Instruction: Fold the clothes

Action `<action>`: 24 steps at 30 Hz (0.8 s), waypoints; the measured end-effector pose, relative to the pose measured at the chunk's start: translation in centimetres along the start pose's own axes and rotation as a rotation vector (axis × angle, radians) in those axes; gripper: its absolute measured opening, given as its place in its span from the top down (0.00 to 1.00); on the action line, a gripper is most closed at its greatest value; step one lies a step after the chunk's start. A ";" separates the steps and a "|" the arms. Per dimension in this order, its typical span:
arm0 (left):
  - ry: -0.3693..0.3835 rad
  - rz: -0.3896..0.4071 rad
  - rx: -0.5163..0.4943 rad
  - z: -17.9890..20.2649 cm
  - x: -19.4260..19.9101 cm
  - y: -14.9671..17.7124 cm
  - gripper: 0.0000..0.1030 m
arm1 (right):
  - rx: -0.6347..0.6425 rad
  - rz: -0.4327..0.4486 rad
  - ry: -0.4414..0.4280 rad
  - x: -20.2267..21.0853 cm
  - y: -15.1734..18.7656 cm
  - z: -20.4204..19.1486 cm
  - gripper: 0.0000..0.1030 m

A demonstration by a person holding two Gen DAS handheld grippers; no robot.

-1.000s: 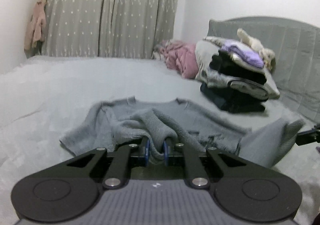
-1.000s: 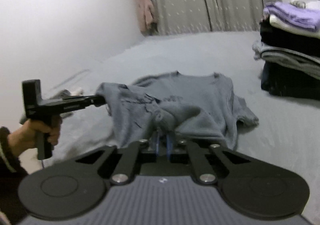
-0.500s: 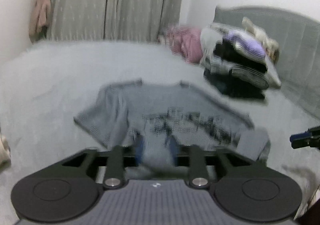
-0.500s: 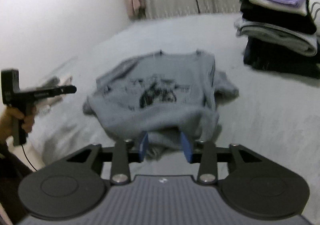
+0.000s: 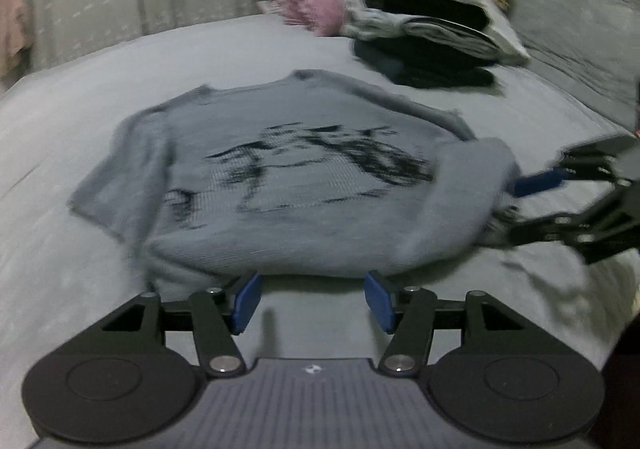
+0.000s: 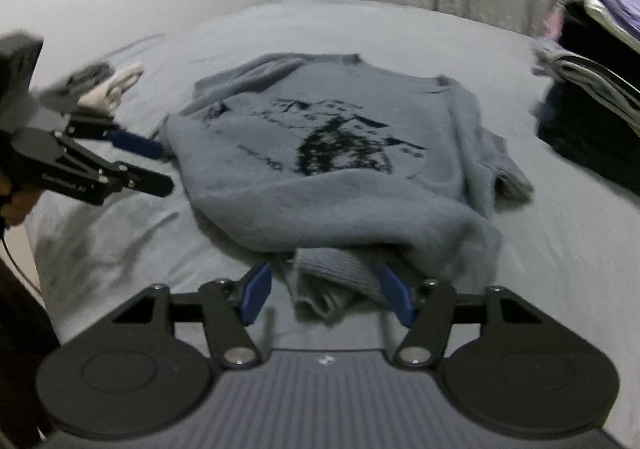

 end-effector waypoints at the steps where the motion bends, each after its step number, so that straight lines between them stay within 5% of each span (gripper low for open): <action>1: 0.014 0.008 -0.033 1.1 0.0 -0.1 0.44 | 0.009 -0.007 0.012 -0.4 -0.2 0.0 0.68; 4: 0.043 0.029 -0.082 3.0 0.0 -0.4 0.43 | -0.062 0.015 -0.048 0.4 -1.1 1.2 0.88; 12: 0.091 0.101 -0.216 8.3 -0.1 -1.9 0.35 | -0.279 0.144 -0.221 4.5 -1.6 4.9 0.90; 24: 0.002 0.229 -0.315 13.0 -1.3 -4.3 0.35 | -0.340 0.216 -0.469 8.0 -1.1 4.1 0.90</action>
Point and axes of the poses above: each gripper's, at about its wrist camera, not at the fingertips, and x roughly against the way its jaws point, z to its right, y to its underside, the point moved 9 cm from there along -x, roughly the way its jaws point, and after that the axes turned 15 degrees about -z, right-handed, at the moved point
